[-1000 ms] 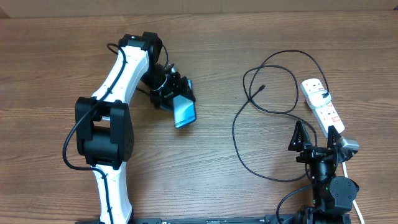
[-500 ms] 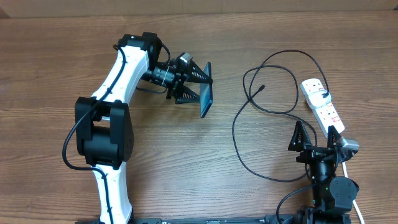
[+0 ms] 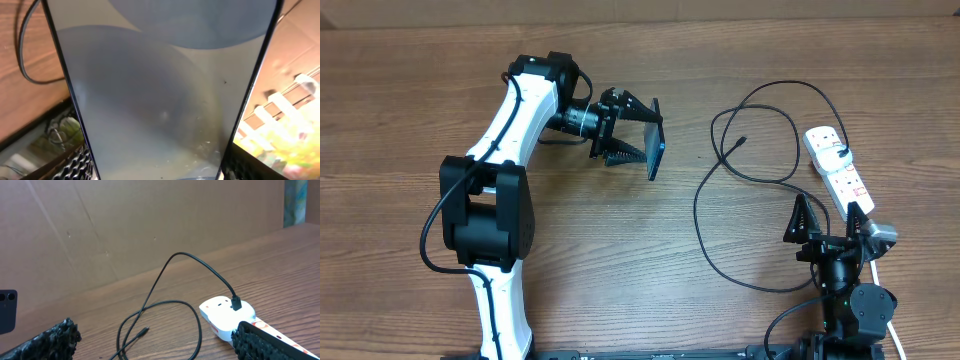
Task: Plug charger to phone and switch on socket
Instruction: 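Raise the phone and rotate it toward the table center with left gripper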
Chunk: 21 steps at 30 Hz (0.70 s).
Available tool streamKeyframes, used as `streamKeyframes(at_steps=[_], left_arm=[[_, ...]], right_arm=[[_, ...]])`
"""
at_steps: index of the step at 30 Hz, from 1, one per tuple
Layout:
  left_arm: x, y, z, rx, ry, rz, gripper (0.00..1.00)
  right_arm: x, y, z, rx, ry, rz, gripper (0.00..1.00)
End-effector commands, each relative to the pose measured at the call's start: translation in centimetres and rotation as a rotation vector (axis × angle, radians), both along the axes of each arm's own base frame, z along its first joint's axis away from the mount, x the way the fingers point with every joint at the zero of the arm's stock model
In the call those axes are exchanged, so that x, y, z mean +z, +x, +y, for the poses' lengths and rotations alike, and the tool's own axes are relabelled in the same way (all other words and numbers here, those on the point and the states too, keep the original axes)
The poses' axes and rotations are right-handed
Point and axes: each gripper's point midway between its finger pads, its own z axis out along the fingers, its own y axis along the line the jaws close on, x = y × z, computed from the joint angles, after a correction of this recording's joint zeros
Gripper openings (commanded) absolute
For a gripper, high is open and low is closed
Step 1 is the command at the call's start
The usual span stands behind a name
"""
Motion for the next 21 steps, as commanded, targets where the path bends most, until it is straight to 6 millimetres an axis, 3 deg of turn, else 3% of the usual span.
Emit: streamKeyframes(at_steps=[1, 13, 21], left_arm=[[2.0, 0.6, 0.0, 0.03, -0.052, 0.056, 0.55], [1.8, 0.6, 0.0, 0.025, -0.045, 0.031, 0.49], [-3.0, 0.1, 1.5, -0.042, 0.228, -0.092, 0.44]], right_arm=[[-0.2, 0.0, -0.2, -0.01, -0.001, -0.004, 1.0], [-0.2, 0.0, -0.2, -0.01, -0.001, -0.004, 1.0], [-0.2, 0.0, -0.2, -0.01, -0.001, -0.004, 1.0]])
